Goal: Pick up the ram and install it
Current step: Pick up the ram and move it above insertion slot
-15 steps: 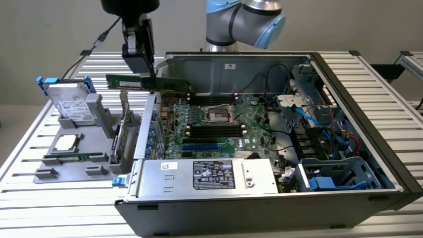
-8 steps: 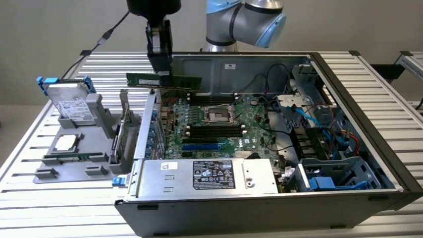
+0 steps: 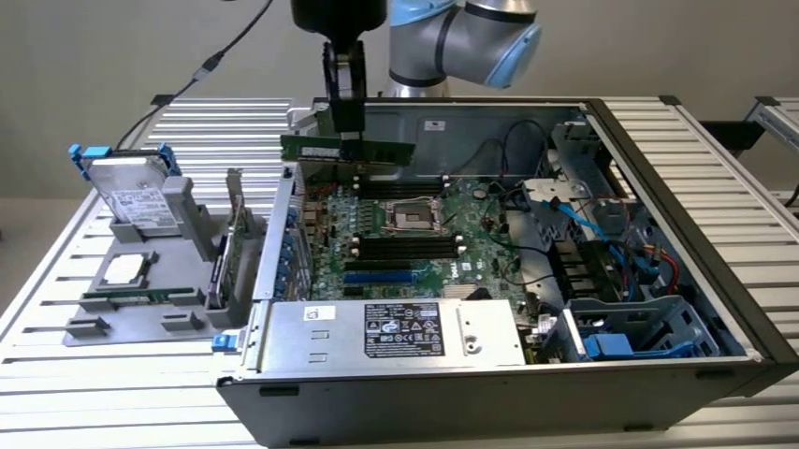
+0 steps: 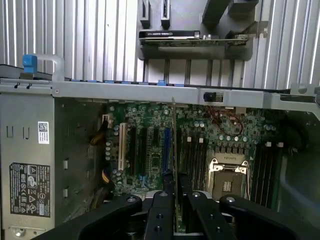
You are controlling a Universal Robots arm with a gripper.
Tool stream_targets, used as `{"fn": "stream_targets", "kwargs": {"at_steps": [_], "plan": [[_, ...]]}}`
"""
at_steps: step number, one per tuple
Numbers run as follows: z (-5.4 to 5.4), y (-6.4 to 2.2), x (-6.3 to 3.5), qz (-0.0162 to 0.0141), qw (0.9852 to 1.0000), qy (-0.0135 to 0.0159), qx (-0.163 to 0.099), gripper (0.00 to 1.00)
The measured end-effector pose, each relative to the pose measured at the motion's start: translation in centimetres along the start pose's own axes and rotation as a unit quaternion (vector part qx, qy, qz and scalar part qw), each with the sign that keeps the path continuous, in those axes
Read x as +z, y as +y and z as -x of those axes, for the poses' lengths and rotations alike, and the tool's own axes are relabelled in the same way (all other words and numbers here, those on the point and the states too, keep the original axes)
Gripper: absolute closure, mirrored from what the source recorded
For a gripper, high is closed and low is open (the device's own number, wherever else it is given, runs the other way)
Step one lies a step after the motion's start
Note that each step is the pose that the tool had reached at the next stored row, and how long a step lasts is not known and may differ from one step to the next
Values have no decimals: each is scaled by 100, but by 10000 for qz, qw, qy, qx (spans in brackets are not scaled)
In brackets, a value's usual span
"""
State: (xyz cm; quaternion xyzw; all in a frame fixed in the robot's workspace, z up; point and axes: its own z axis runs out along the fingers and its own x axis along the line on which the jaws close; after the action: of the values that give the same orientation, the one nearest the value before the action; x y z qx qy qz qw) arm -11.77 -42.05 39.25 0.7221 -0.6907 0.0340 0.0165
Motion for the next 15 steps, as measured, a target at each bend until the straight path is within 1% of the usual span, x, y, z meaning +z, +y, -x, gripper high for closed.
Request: {"fn": "stream_targets", "kwargs": {"at_steps": [11, 13, 15], "plan": [[175, -476, 109, -14, 10000, 0, 0, 85], [197, -561, 126, -22, 10000, 1, 2, 85], [209, -641, 141, -39, 10000, 2, 2, 85]]}}
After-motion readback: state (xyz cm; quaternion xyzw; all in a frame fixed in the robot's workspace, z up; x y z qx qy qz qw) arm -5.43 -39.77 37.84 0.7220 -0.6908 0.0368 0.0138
